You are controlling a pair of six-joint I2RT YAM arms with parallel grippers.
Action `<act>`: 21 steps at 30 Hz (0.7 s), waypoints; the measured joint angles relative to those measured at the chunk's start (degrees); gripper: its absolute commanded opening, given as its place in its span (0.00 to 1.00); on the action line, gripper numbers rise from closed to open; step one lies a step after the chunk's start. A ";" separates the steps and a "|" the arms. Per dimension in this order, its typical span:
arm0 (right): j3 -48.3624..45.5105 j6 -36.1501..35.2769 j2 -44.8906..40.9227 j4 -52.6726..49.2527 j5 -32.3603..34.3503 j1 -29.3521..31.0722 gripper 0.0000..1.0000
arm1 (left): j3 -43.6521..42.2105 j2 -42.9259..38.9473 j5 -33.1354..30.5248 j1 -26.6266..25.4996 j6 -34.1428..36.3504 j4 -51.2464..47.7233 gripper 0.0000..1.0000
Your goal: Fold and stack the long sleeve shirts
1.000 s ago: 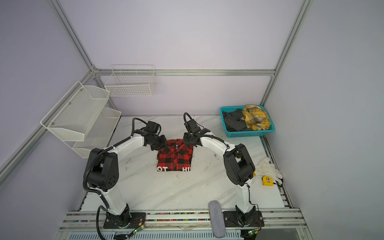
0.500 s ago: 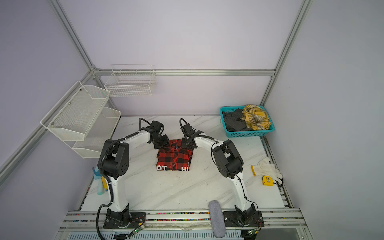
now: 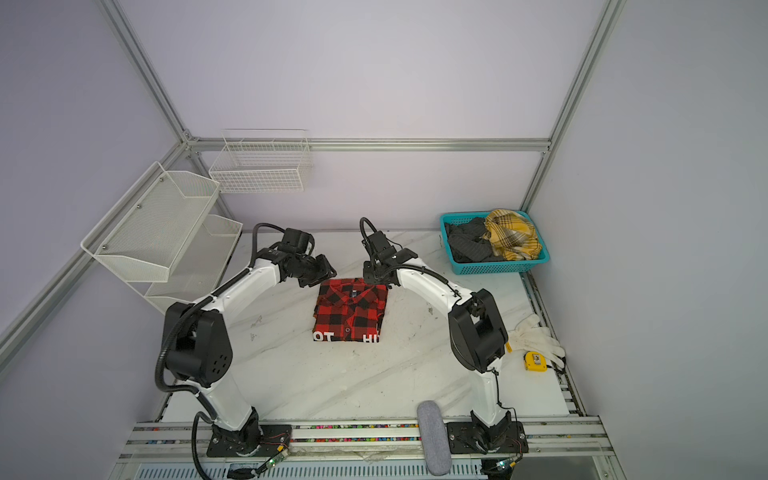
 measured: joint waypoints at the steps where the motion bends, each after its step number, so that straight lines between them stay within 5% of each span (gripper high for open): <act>1: -1.20 0.33 -1.84 0.24 0.04 0.98 0.21 | -1.36 -1.75 0.09 -0.02 -0.02 -0.04 0.37; 9: -11.72 3.67 -6.27 2.58 -0.94 7.72 0.21 | -14.95 -5.62 0.74 -0.07 -0.81 -0.63 0.32; 21: -19.47 4.59 -1.92 6.23 -1.62 6.99 0.21 | -17.62 1.07 1.36 -0.09 -1.51 3.69 0.26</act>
